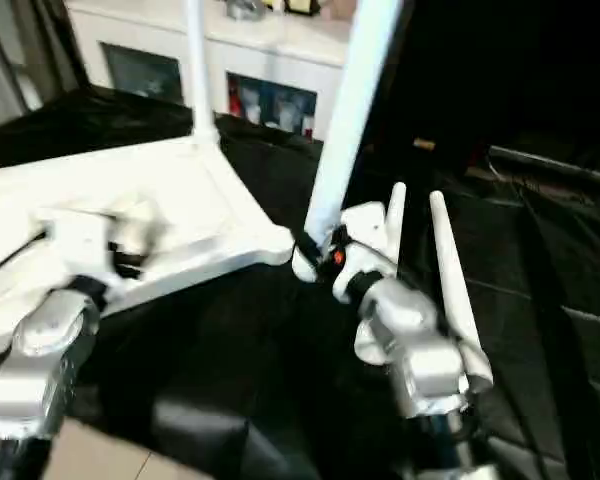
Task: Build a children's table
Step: Insert table leg to table base
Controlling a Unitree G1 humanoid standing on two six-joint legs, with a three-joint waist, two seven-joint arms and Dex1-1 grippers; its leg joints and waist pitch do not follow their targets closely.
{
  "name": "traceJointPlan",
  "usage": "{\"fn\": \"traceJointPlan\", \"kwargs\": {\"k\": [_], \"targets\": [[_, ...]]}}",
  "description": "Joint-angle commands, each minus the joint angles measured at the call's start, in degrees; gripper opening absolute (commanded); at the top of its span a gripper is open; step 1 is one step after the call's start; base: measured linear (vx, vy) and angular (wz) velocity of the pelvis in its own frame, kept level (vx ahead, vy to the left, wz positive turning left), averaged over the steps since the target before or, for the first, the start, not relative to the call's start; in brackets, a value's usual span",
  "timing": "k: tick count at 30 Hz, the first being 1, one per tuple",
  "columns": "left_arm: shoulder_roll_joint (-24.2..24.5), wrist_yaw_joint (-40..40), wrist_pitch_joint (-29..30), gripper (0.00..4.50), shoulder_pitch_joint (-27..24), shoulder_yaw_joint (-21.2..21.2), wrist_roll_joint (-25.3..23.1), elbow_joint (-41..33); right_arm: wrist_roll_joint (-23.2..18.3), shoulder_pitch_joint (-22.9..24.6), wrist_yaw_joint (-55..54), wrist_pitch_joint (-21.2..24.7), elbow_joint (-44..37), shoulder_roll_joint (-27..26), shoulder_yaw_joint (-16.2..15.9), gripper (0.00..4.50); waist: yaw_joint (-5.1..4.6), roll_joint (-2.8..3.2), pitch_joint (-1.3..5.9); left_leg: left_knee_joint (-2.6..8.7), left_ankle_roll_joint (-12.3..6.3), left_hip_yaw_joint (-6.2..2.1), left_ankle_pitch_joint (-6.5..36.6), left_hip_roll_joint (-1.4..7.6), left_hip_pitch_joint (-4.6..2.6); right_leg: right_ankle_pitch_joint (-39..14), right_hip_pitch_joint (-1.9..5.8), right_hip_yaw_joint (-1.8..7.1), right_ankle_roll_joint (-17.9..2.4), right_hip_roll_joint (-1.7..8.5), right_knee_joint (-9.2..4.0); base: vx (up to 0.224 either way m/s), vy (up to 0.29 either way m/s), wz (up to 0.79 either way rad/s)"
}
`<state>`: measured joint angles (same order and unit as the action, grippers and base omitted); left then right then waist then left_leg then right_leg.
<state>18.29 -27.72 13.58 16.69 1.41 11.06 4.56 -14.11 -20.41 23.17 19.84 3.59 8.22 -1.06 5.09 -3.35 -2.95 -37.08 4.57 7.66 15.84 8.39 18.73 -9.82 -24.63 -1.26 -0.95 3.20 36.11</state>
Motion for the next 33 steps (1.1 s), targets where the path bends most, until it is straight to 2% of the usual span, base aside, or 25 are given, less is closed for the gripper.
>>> {"fn": "traceJointPlan", "kwargs": {"k": [1,3,4,5,6,7,8,10,11,12,13,14,15,16,17,18,19,21,22,24,25,28,30,32,33], "targets": [[2.1,-7.1,1.8,3.38,3.7,-3.6,-0.2,3.3,-0.5,-2.0,0.7,0.2,1.6,1.0,1.3,1.92,0.04,0.55,2.54,6.19,-0.34,-0.45,12.4,2.52,-0.22,-28.3,2.32,2.35,-4.6,3.87,-5.81,-0.064,-0.028,0.08],[3.6,-11.0,2.6,3.41,5.9,-5.7,-1.4,6.2,0.0,-2.8,0.9,0.0,2.4,1.5,1.0,1.92,0.00,0.44,2.69,6.25,-0.44,-0.35,11.0,2.42,0.02,-28.7,2.56,2.49,-3.8,4.03,-5.85,-0.032,-0.014,0.04],[4.7,-14.7,3.5,3.70,8.1,-8.0,-2.9,9.5,0.2,-3.2,1.2,0.0,3.0,2.1,0.6,1.92,-0.03,0.46,2.69,6.39,-0.35,-0.40,10.4,2.53,0.40,-28.3,2.87,2.46,-3.7,4.07,-5.72,0.000,0.000,0.00],[4.7,-14.7,3.5,3.70,8.1,-8.0,-2.9,9.5,0.2,-3.2,1.2,0.0,3.0,2.1,0.6,1.92,0.06,0.67,2.80,6.39,-0.32,-0.20,9.5,2.46,0.37,-28.3,2.70,2.42,-2.9,3.93,-5.91,0.000,0.000,0.00],[5.0,-15.7,3.8,3.70,8.8,-8.6,-3.4,10.6,0.3,-3.4,1.4,-0.1,3.2,2.4,0.4,1.92,0.06,0.64,2.90,6.34,-0.23,-0.17,9.2,2.52,0.33,-27.5,2.70,2.46,-3.1,3.99,-5.76,0.000,0.000,0.00],[5.7,-16.8,4.1,3.70,11.6,-10.7,-6.3,15.5,0.3,-3.3,1.7,-0.1,3.0,3.0,0.1,1.92,-0.03,0.94,3.00,6.50,-0.14,-0.10,7.7,2.62,0.71,-24.2,2.97,2.40,-4.1,3.85,-5.60,0.000,0.000,0.00],[5.8,-17.2,4.3,3.70,12.3,-11.1,-6.6,16.7,0.3,-3.2,1.8,-0.1,3.0,3.1,0.1,1.92,-0.04,1.01,3.12,6.41,-0.19,-0.07,7.1,2.54,0.78,-23.0,3.08,2.37,-4.2,3.73,-5.46,0.000,0.000,0.00],[5.8,-16.7,4.2,3.51,16.0,-13.0,-8.7,23.2,1.0,-2.9,2.6,-0.6,2.7,3.4,0.0,1.92,0.04,1.37,3.52,6.14,-0.28,-0.01,5.0,2.55,0.83,-17.1,3.35,2.27,-6.2,3.68,-4.80,0.000,0.000,0.00],[5.6,-16.1,3.9,3.51,17.2,-13.5,-9.3,25.3,1.3,-2.8,2.8,-0.8,2.7,3.4,-0.1,1.92,-0.04,1.13,3.54,5.96,-0.36,0.22,5.1,2.41,0.77,-16.5,3.25,2.25,-6.9,3.58,-4.93,0.000,0.000,0.00],[5.3,-15.6,3.7,3.39,18.5,-13.7,-9.7,27.6,1.5,-2.8,2.9,-1.1,3.0,3.4,-0.2,1.92,0.09,1.71,3.66,5.92,-0.18,0.14,4.7,2.45,0.77,-15.3,3.36,2.26,-7.5,3.69,-4.69,0.000,0.000,0.00],[4.9,-15.4,4.2,3.30,19.6,-13.7,-9.8,29.3,1.5,-2.8,2.9,-1.1,3.1,3.3,-0.3,1.92,0.03,1.55,3.75,5.84,-0.10,0.22,3.6,2.57,0.98,-12.6,3.61,2.17,-8.8,3.77,-4.48,0.000,0.000,0.00],[4.6,-15.5,4.4,3.21,20.3,-13.7,-9.7,30.2,1.4,-2.8,2.8,-1.1,3.1,3.2,-0.5,1.92,0.15,1.91,3.90,5.72,0.01,0.13,1.6,2.62,1.32,-9.1,4.04,2.09,-10.2,3.95,-3.96,0.000,0.000,0.00],[4.5,-15.5,4.4,3.13,20.4,-13.6,-9.7,30.4,1.4,-2.8,2.8,-1.1,3.0,3.2,-0.5,1.92,0.15,1.72,3.95,5.60,-0.17,0.27,0.9,2.58,1.28,-7.7,4.00,2.01,-10.6,3.89,-4.02,0.000,0.000,0.00],[3.5,-14.8,5.0,3.02,21.7,-12.9,-9.4,32.2,1.5,-2.8,2.7,-1.3,3.0,3.1,-0.8,1.92,0.17,1.96,4.04,5.48,-0.40,0.32,-0.3,2.59,1.35,-5.3,4.14,1.90,-11.7,3.89,-3.75,0.000,0.000,0.00],[2.9,-14.0,5.1,2.93,22.5,-12.2,-9.3,33.5,1.6,-2.7,2.6,-1.4,3.0,3.1,-0.9,1.92,0.37,2.52,4.16,5.39,-0.75,0.40,-1.2,2.66,1.21,-3.2,4.09,1.71,-12.8,3.93,-3.62,0.000,0.000,0.00],[2.1,-12.7,5.0,2.86,23.2,-11.3,-8.9,34.5,1.6,-2.7,2.6,-1.5,3.0,3.1,-1.0,1.92,0.34,2.38,4.22,5.30,-1.02,0.54,-1.4,2.69,1.18,-2.2,4.08,1.57,-13.3,3.87,-3.68,0.000,0.000,0.00],[1.5,-11.6,4.7,2.80,23.9,-10.4,-8.5,35.6,1.7,-2.8,2.5,-1.7,3.1,3.0,-1.2,1.92,0.33,2.36,4.22,5.28,-1.29,0.49,-1.9,2.81,1.49,-0.7,4.46,1.44,-14.3,3.99,-3.50,0.000,0.000,0.00],[0.7,-10.4,4.2,2.58,25.0,-9.8,-8.4,37.5,2.1,-2.7,2.7,-1.9,3.2,3.1,-1.4,1.92,0.41,2.44,4.24,5.31,-1.43,0.45,-1.9,2.94,1.57,-0.3,4.60,1.25,-14.6,4.09,-3.52,0.000,0.000,0.00],[0.0,-9.5,4.1,2.48,26.3,-9.7,-8.7,39.9,2.6,-2.7,3.0,-2.1,3.3,3.2,-1.7,1.92,0.44,2.87,4.16,5.36,-1.38,0.37,-1.5,2.96,1.67,-0.8,4.68,1.21,-14.5,4.19,-3.58,0.000,0.000,0.00],[-0.3,-9.6,3.9,2.37,26.8,-10.3,-9.1,41.1,2.9,-2.8,3.1,-2.3,3.6,3.2,-1.9,1.92,0.40,2.81,4.06,5.44,-1.28,0.43,-0.4,3.04,1.55,-2.2,4.59,1.12,-14.2,4.17,-3.92,0.000,0.000,0.00],[-0.6,-9.2,4.1,2.29,27.2,-10.6,-9.7,42.2,3.0,-2.9,3.1,-2.5,3.8,3.3,-1.9,1.92,0.39,2.70,4.05,5.57,-0.99,0.35,0.2,3.12,1.73,-3.9,4.89,1.09,-13.7,4.31,-4.04,0.000,0.000,0.00],[-0.9,-8.8,4.7,1.96,27.8,-11.2,-10.7,44.0,3.1,-3.3,3.0,-2.8,4.1,3.4,-1.9,1.92,0.27,3.00,3.73,5.79,-0.48,0.36,2.4,3.25,1.57,-8.2,4.64,1.03,-12.6,4.32,-4.65,0.000,0.000,0.00],[-1.0,-8.6,4.4,1.89,28.1,-11.4,-11.2,45.3,3.2,-3.4,3.0,-2.9,4.1,3.6,-2.0,1.92,0.31,2.88,3.72,5.79,-0.40,0.42,3.0,3.19,1.54,-10.0,4.68,1.05,-11.9,4.35,-4.85,0.000,0.000,0.00],[-0.9,-8.3,3.9,1.65,28.5,-12.0,-12.2,47.1,3.3,-3.7,3.1,-3.0,4.2,3.8,-2.3,1.92,0.41,2.92,3.61,5.89,-0.49,0.41,3.2,3.13,1.68,-13.7,4.61,1.00,-10.3,4.41,-5.27,0.000,0.000,0.00],[-0.9,-7.9,3.4,1.56,28.7,-12.3,-12.7,47.8,3.4,-3.8,3.3,-3.1,4.4,3.9,-2.3,1.92,0.38,2.72,3.61,5.91,-0.62,0.45,3.2,3.08,1.71,-14.3,4.60,0.95,-9.9,4.32,-5.41,0.000,0.000,0.00]]}}
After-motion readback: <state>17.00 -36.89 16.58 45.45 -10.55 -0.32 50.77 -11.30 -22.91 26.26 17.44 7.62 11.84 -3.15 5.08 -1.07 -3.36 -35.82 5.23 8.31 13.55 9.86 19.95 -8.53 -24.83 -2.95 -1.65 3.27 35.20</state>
